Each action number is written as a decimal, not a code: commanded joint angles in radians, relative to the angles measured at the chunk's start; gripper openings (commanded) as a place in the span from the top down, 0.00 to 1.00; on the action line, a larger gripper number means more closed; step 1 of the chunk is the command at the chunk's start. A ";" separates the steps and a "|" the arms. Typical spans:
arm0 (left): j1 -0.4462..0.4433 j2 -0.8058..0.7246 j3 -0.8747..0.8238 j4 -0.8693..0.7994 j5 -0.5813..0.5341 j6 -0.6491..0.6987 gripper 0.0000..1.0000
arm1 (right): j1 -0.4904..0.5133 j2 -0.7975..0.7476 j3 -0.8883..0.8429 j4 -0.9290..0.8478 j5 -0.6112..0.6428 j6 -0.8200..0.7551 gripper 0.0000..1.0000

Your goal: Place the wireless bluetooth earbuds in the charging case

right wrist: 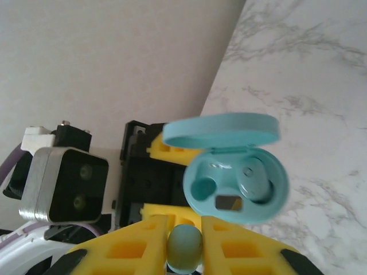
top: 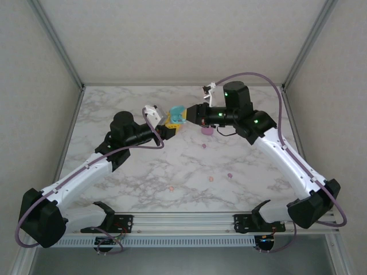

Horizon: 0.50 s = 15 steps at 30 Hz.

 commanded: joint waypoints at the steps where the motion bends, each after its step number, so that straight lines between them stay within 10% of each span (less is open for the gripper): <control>1: -0.013 -0.002 -0.002 0.036 0.024 0.014 0.85 | 0.023 0.033 0.043 0.059 -0.020 0.019 0.79; 15: -0.019 -0.020 -0.006 0.034 0.029 -0.001 0.85 | 0.058 0.069 0.054 0.079 0.029 0.036 0.79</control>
